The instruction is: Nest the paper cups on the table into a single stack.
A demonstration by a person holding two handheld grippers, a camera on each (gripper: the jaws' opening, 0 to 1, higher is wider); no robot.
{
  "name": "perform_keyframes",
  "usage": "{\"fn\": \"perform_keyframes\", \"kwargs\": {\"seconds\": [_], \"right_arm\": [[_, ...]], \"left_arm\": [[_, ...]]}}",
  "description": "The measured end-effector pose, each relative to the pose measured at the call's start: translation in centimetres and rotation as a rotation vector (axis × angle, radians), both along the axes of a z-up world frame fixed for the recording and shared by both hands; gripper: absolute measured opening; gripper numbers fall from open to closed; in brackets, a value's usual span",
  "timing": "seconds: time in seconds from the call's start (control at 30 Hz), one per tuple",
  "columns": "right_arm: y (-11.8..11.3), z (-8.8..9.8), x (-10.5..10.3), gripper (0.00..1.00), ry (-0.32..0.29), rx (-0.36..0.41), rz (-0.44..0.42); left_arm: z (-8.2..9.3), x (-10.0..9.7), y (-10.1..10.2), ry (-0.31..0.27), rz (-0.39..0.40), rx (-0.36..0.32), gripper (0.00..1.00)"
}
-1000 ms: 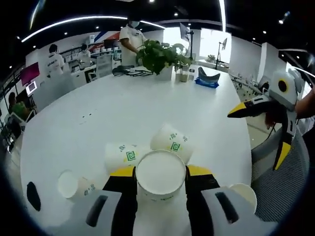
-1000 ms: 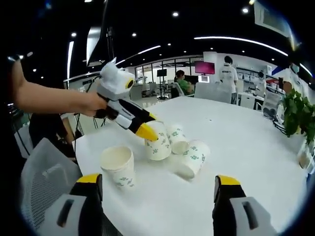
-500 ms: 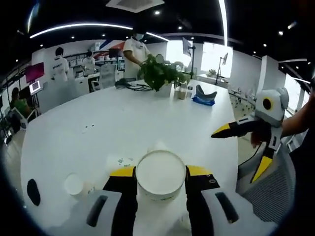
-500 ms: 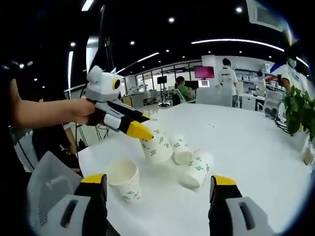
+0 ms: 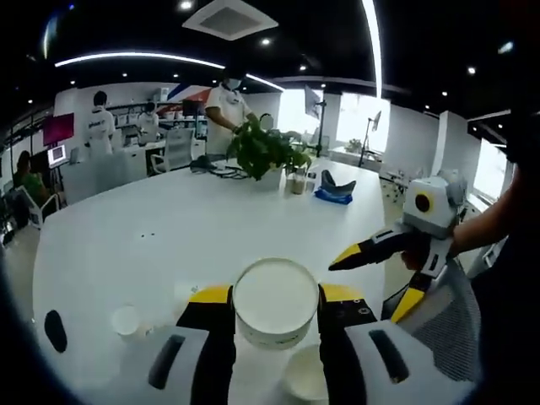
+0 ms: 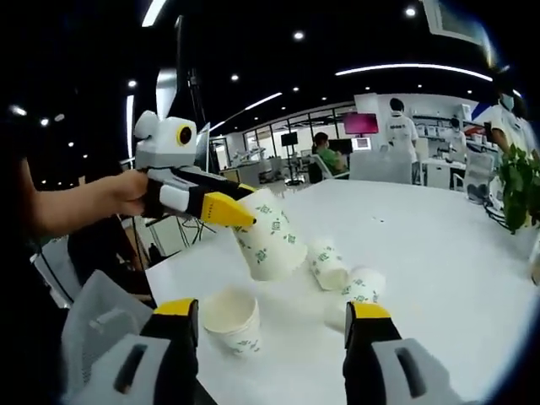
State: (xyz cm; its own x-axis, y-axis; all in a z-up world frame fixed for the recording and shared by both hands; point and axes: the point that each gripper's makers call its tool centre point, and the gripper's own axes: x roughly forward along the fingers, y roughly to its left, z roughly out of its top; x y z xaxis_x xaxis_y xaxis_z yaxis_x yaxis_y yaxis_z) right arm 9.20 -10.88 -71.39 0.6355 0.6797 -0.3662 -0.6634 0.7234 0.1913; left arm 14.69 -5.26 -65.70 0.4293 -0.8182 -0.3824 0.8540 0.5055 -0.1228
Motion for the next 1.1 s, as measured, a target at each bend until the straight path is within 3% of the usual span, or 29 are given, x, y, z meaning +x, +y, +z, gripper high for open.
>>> {"fn": "perform_keyframes", "kwargs": {"seconds": [0.4,0.8,1.1], "right_arm": [[2.2,0.6,-1.1,0.48,0.046,0.075,0.086],[3.7,0.2,-2.2,0.46,0.091,0.119,0.148],[3.9,0.8,-2.6,0.44,0.101,0.157,0.166]], "left_arm": [[0.6,-1.9,0.1,-0.001,-0.051,-0.027,0.36],[0.5,-4.3,-0.5,0.003,-0.133,-0.035,0.36],[0.0,-4.8,-0.2,0.029,-0.141,-0.051,0.36]]}}
